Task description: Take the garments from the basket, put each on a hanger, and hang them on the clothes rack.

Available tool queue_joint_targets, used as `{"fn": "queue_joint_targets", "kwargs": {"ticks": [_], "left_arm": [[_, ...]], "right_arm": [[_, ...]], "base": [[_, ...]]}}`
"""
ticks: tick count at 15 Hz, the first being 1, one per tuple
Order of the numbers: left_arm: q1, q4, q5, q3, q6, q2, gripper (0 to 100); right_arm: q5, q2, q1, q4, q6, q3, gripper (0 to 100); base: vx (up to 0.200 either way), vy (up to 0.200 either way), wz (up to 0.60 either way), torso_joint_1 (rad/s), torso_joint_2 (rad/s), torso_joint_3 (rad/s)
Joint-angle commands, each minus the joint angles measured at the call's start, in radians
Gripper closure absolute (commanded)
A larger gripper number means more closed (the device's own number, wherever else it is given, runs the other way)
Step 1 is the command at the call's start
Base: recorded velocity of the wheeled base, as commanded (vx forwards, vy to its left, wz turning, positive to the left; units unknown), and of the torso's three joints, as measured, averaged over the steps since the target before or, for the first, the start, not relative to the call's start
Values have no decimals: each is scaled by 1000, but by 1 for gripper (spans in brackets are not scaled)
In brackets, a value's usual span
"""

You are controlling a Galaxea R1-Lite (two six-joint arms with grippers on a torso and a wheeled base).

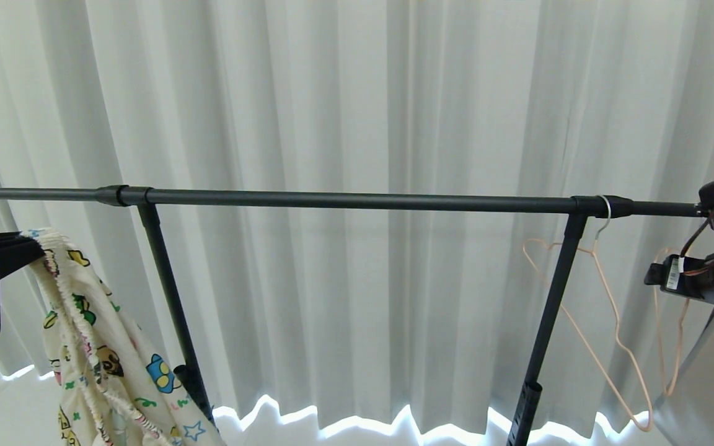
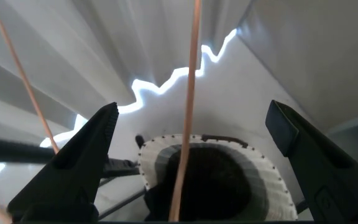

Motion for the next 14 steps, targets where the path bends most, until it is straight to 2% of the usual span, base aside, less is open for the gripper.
{"fn": "queue_joint_targets", "kwargs": {"ticks": [1, 7, 12, 14], "left_arm": [[0, 0, 0, 0, 0, 2, 100], [0, 0, 0, 2, 0, 5, 100], [0, 0, 0, 2, 0, 3, 100], [0, 0, 0, 0, 0, 2, 100]], "right_arm": [[-4, 71, 4, 1, 24, -11, 0], [-39, 95, 60, 5, 122, -6, 0], [-93, 88, 62, 3, 141, -3, 0], [-114, 82, 62, 1, 147, 31, 0]], "base": [[0, 0, 0, 0, 0, 0], [0, 0, 0, 0, 0, 0], [0, 0, 0, 0, 0, 0], [0, 0, 0, 0, 0, 0]]}}
